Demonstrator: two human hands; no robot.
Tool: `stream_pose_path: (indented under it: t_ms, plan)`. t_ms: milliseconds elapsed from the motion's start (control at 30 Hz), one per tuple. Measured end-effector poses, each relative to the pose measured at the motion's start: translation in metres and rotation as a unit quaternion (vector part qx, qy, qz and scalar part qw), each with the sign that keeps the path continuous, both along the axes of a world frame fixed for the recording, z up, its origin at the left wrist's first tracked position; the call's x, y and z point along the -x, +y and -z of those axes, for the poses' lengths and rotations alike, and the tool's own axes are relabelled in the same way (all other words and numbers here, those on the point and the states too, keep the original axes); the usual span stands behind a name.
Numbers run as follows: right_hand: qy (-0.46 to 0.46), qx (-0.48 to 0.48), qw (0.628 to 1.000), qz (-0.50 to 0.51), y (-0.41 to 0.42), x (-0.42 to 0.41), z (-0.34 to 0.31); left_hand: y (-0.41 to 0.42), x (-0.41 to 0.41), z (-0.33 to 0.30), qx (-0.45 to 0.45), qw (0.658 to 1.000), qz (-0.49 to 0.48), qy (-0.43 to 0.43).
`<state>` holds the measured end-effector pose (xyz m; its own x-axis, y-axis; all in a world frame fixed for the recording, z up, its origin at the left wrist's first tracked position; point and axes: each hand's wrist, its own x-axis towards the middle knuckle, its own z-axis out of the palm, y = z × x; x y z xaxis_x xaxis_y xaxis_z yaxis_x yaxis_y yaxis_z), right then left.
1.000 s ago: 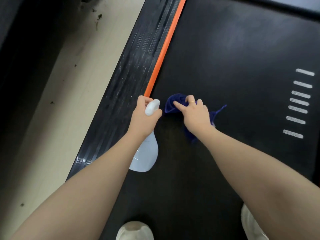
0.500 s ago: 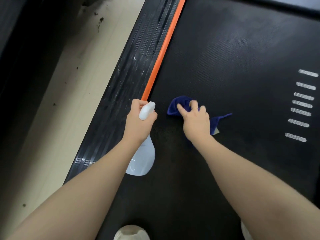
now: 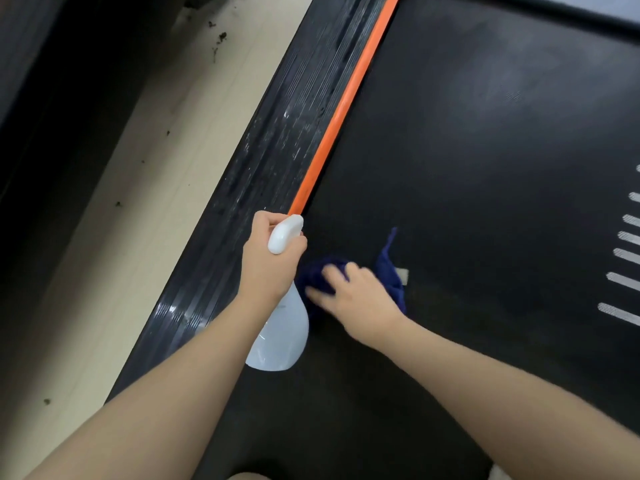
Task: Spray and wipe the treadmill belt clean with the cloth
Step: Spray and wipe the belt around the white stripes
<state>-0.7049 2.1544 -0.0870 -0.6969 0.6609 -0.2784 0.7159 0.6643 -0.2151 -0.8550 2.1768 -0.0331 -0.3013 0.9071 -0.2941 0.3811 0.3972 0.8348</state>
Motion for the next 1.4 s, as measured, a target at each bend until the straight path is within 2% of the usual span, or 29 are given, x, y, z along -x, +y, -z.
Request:
stream_pose_path:
  t_ms: [33, 67, 100, 133, 200, 267, 333, 400, 433, 467, 533, 600, 633, 667, 733, 800, 833, 867, 933, 1000, 1233, 1333, 1400]
  plan:
    - [-0.014, 0.014, 0.997, -0.078, 0.003, -0.005, 0.002, -0.002, 0.002, -0.001, -0.005, 1.000, -0.007, -0.001]
    - [-0.030, 0.016, 0.994, -0.107, 0.013, -0.007, 0.002, -0.005, 0.003, -0.003, -0.009, 1.000, -0.016, -0.004]
    - [-0.043, 0.010, 0.996, -0.082, 0.025, -0.007, 0.002, -0.007, 0.004, -0.004, -0.013, 1.000, -0.026, -0.007]
    - [-0.042, 0.000, 0.999, -0.004, 0.037, -0.004, 0.001, -0.010, 0.005, -0.005, -0.015, 0.999, -0.034, -0.010]
    - [-0.051, -0.018, 0.982, 0.181, 0.056, 0.004, 0.003, -0.013, 0.007, -0.006, -0.022, 0.999, -0.044, -0.008]
    - [-0.044, -0.013, 0.971, 0.236, 0.054, 0.017, 0.003, -0.016, 0.011, -0.006, -0.021, 0.998, -0.053, -0.008]
    - [-0.044, -0.002, 0.987, 0.155, 0.034, 0.025, 0.003, -0.018, 0.016, -0.008, -0.020, 0.997, -0.070, -0.014]
    - [-0.033, 0.020, 0.999, 0.006, 0.019, 0.022, -0.001, -0.022, 0.022, -0.010, -0.024, 0.995, -0.091, -0.025]
    - [-0.025, 0.023, 0.999, -0.036, 0.020, 0.018, 0.002, -0.025, 0.024, -0.011, -0.024, 0.994, -0.100, -0.026]
    - [-0.029, 0.008, 0.999, -0.039, 0.028, 0.015, 0.003, -0.027, 0.025, -0.011, -0.021, 0.994, -0.107, -0.025]
    - [-0.032, -0.027, 0.995, 0.089, 0.043, 0.018, 0.007, -0.033, 0.029, -0.010, -0.009, 0.993, -0.114, -0.020]
    - [-0.038, -0.011, 0.970, 0.241, 0.048, 0.030, 0.009, -0.038, 0.032, -0.008, -0.005, 0.993, -0.119, -0.015]
    - [-0.032, -0.011, 0.964, 0.264, 0.043, 0.035, 0.009, -0.039, 0.034, -0.007, -0.002, 0.992, -0.123, -0.015]
    - [-0.013, -0.024, 0.968, 0.250, 0.035, 0.038, 0.010, -0.040, 0.035, -0.006, 0.000, 0.991, -0.130, -0.017]
    - [0.022, -0.047, 0.990, 0.133, 0.011, 0.034, 0.007, -0.041, 0.036, -0.007, 0.002, 0.989, -0.143, -0.028]
    - [0.019, 0.021, 0.999, 0.028, 0.002, 0.022, 0.006, -0.037, 0.033, -0.009, 0.004, 0.989, -0.146, -0.036]
    - [0.026, 0.064, 0.996, 0.055, 0.008, 0.017, 0.003, -0.033, 0.032, -0.011, 0.000, 0.988, -0.147, -0.039]
    - [0.070, 0.078, 0.986, 0.128, 0.018, 0.015, -0.001, -0.025, 0.030, -0.012, -0.005, 0.988, -0.149, -0.041]
    - [0.180, 0.046, 0.940, 0.287, 0.047, 0.014, -0.010, 0.000, 0.025, -0.016, -0.017, 0.987, -0.150, -0.052]
    - [0.239, 0.028, 0.901, 0.361, 0.073, 0.011, -0.016, 0.029, 0.020, -0.020, -0.017, 0.984, -0.164, -0.067]
    - [0.251, 0.075, 0.883, 0.389, 0.092, -0.009, -0.017, 0.084, -0.005, -0.015, 0.002, 0.979, -0.167, -0.120]
    - [0.261, 0.080, 0.876, 0.398, 0.088, -0.015, -0.013, 0.072, 0.002, -0.013, 0.022, 0.970, -0.213, -0.114]
    - [0.264, 0.075, 0.884, 0.379, 0.087, -0.012, -0.014, 0.048, 0.014, -0.013, 0.029, 0.961, -0.256, -0.098]
